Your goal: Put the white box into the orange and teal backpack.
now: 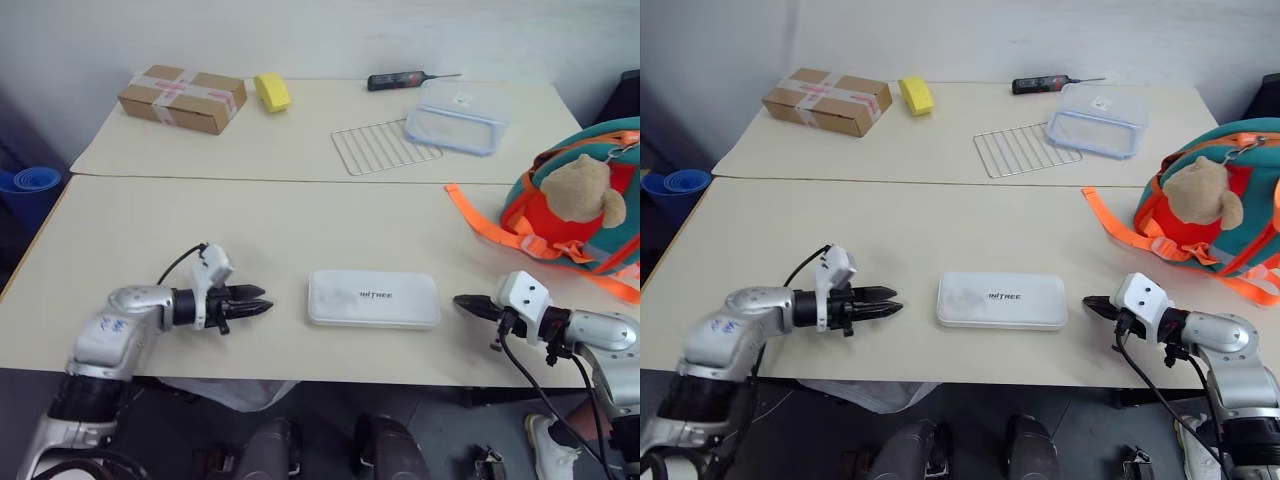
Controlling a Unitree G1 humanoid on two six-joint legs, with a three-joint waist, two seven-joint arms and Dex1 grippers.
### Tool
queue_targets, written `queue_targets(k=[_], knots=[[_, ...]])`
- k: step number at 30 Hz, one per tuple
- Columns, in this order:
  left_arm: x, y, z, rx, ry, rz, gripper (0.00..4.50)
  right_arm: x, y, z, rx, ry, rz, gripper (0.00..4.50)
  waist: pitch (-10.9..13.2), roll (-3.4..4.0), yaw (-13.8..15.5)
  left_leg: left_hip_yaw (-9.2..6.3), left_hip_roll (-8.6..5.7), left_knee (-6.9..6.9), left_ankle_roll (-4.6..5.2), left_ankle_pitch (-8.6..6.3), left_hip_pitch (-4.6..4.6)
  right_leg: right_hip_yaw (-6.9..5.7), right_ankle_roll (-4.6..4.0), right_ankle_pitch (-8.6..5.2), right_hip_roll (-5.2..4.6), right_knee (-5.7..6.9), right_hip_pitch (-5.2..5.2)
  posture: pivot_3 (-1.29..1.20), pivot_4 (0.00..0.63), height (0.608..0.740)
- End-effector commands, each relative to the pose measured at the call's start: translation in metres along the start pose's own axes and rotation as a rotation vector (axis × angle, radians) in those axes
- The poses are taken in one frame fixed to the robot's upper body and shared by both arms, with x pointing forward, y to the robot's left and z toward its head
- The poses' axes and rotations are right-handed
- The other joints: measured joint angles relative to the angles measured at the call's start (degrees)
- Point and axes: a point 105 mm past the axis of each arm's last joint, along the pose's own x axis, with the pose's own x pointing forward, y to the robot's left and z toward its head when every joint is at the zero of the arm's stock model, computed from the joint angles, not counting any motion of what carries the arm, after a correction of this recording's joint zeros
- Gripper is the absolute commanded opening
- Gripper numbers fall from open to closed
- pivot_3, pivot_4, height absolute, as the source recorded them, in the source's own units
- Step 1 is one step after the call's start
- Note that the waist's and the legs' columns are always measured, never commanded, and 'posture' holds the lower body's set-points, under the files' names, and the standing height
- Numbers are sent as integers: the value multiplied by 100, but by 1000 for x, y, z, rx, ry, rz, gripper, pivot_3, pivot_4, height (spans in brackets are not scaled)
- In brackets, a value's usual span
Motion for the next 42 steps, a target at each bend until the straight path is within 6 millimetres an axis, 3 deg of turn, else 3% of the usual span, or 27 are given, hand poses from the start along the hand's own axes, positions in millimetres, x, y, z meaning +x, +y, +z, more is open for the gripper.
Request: queue_targets(k=[1, 5, 15, 24, 27, 30, 34, 36, 42], knots=[[-6, -17, 11, -392, 53, -159, 3169, -5, -5, 15, -64, -30, 6, 0, 1, -2, 8, 0, -2, 1, 2, 1, 0, 6, 6, 1, 9, 18, 1, 0, 150, 740], [8, -14, 20, -489, 65, -171, 4441, 2, -2, 19, -78, -40, 40, 0, 3, -5, -24, 3, -10, 1, 1, 0, 5, 26, 17, -6, 14, 29, -1, 0, 150, 740], [65, -33, 14, -528, 133, -244, 4477, 28, 3, 32, -125, -75, 105, 0, 9, -19, 27, 9, -10, 10, -10, 6, 9, 43, 16, -6, 18, 38, -2, 0, 150, 740], [94, -48, 21, -569, 122, -299, 4477, 39, 5, 35, -130, -97, 123, 0, 8, -22, 123, 6, -16, 22, -6, 8, 10, 40, 17, -6, 11, 38, 7, 0, 150, 740], [97, -47, 24, -588, 106, -297, 3856, 38, 5, 34, -125, -96, 118, 0, 8, -22, 116, 6, -17, 20, -6, 8, 10, 40, 17, -6, 10, 37, 7, 0, 150, 740], [97, -47, 30, -610, 78, -322, 2903, 30, 5, 29, -105, -92, 100, 0, 9, -23, 101, 6, -16, 17, -7, 8, 8, 39, 17, -6, 14, 37, 4, 0, 150, 740], [95, -53, 31, -593, 63, -367, 1723, 12, 8, 23, -93, -103, 60, 0, 9, -24, 103, 6, -13, 15, -8, 7, 7, 38, 17, -6, 19, 34, 3, 0, 150, 740], [92, -56, 33, -523, 8, -394, 1257, -8, 6, 19, 22, -139, -30, 0, 9, -24, 116, 6, -13, 15, -8, 7, 7, 39, 17, -6, 18, 33, 4, 0, 150, 740], [73, -66, 43, -65, -262, -491, 1226, -88, 5, 4, 217, -141, -375, 1936, 9, -25, 102, 7, -4, 6, -18, 2, 7, 43, 14, -6, 28, -8, 2, 0, 150, 740]])
